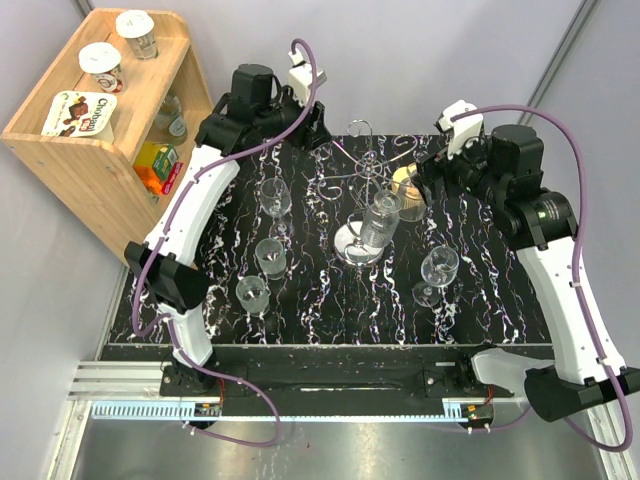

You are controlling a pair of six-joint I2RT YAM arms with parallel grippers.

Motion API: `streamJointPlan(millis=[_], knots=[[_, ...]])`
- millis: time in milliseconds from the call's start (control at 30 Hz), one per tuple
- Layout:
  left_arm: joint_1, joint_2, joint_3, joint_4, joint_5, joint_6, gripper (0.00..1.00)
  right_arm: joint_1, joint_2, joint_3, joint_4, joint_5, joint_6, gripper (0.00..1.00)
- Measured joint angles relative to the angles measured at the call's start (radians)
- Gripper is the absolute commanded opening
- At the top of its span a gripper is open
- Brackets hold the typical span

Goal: Place the wine glass upside down on the wine glass rack

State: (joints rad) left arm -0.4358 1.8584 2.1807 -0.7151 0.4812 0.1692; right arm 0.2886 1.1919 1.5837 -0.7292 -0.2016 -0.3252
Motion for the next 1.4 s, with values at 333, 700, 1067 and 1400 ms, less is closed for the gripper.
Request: streamJointPlan(millis=[333,700,1067,1400], knots=[[0.003,0.0,-0.043,0.005,0.091,-0.031,0.31,0.0,-0.054,-0.075,-0.048,0.0,-0.019,0.87],[0.018,-0.014,-0.087,0.029,0.142,-0.029,0.0,0.0,-0.007,-0.086,-0.05,0.026,-0.039,0.85],[0.024,-0.057,-0.157,0.056,0.138,-0.029,0.0,0.001,0.037,-0.086,-0.035,0.08,-0.072,0.85],[0.024,-0.128,-0.255,0.086,0.111,-0.034,0.0,0.002,0.1,-0.049,-0.03,0.097,-0.101,0.85]])
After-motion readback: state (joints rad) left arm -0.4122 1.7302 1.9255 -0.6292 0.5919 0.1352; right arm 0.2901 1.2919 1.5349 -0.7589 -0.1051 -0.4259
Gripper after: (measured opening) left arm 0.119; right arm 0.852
